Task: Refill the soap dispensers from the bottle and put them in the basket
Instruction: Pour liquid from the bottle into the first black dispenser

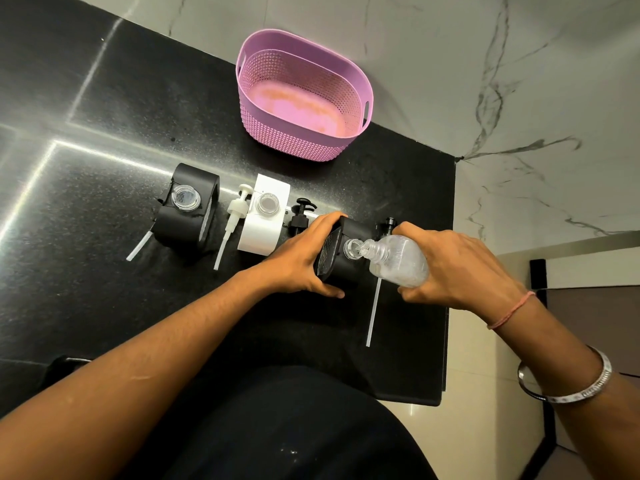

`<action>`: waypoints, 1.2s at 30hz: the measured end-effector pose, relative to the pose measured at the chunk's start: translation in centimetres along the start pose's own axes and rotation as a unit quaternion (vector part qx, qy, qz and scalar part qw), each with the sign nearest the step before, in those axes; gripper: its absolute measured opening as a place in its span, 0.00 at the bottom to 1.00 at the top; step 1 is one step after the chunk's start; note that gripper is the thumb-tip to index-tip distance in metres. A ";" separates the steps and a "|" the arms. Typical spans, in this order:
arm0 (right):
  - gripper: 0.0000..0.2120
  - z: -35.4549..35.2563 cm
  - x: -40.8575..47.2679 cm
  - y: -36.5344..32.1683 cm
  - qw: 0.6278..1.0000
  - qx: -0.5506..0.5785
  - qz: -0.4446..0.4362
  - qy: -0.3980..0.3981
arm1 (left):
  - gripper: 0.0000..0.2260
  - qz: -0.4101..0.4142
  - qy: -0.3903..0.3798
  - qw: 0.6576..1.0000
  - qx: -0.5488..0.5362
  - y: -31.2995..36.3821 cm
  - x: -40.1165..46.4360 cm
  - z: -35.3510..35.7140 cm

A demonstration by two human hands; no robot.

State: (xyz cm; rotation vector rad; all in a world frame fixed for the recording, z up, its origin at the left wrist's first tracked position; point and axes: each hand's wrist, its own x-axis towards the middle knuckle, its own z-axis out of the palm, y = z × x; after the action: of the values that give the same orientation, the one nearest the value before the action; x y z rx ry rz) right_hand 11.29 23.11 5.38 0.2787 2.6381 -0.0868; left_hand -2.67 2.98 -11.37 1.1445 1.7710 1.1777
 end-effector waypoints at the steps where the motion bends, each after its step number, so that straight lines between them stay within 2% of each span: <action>1: 0.35 0.0 0.0 0.0 1.000 0.001 0.000 0.000 | 0.56 -0.001 -0.001 1.000 -0.001 0.0 0.0 0.0; 21: 0.37 0.5 0.2 0.5 1.000 0.012 -0.005 0.000 | 0.56 -0.001 -0.004 1.000 0.000 0.0 0.1 -0.1; 26: 0.34 1.3 -0.2 0.1 0.999 0.030 0.005 0.036 | 0.57 -0.002 -0.003 1.000 -0.001 0.2 -0.1 -0.1; 36: 0.34 5.4 -1.9 -1.3 0.973 0.162 0.088 0.137 | 0.55 -0.008 -0.013 1.000 0.003 0.9 0.3 0.0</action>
State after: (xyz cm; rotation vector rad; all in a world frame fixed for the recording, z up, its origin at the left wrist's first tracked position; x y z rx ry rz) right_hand 15.17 20.84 1.52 0.6776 2.8491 -0.4521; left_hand -2.52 3.45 -10.52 1.1415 1.7622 1.1442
